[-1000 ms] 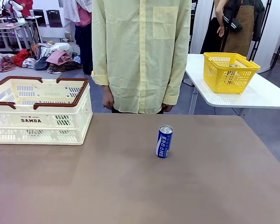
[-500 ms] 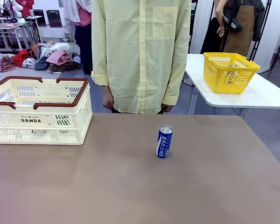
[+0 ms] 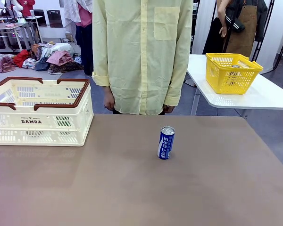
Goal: Place the drinks into the Shopping basket.
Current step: Pick up one drink and place it into the Shopping basket.
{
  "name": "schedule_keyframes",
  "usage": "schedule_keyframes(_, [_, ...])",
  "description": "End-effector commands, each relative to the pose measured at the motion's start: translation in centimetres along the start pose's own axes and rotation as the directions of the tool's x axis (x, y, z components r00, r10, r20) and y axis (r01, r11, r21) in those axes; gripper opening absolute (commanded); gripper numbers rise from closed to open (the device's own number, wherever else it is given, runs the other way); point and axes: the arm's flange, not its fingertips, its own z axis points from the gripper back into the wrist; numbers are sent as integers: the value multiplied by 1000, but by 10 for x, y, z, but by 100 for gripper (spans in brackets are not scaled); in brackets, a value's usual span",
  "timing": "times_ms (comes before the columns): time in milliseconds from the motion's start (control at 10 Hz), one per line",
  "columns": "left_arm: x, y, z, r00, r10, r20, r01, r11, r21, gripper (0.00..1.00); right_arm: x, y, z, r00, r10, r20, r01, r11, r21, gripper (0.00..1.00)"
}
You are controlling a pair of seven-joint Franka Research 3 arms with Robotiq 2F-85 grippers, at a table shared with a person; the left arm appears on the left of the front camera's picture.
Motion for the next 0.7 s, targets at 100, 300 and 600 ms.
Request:
schedule_keyframes(100, [30,-37,-33,998,56,-16,-54,993,109,100,1,5,0,1000,-9,8,9,1000,18,100])
schedule_keyframes(300, [92,-108,-135,977,120,-179,-50,934,353,100,1,5,0,1000,-9,8,9,1000,18,100])
schedule_keyframes(600, [149,-149,-271,954,242,-180,-117,848,517,100,1,5,0,1000,-9,8,9,1000,18,100])
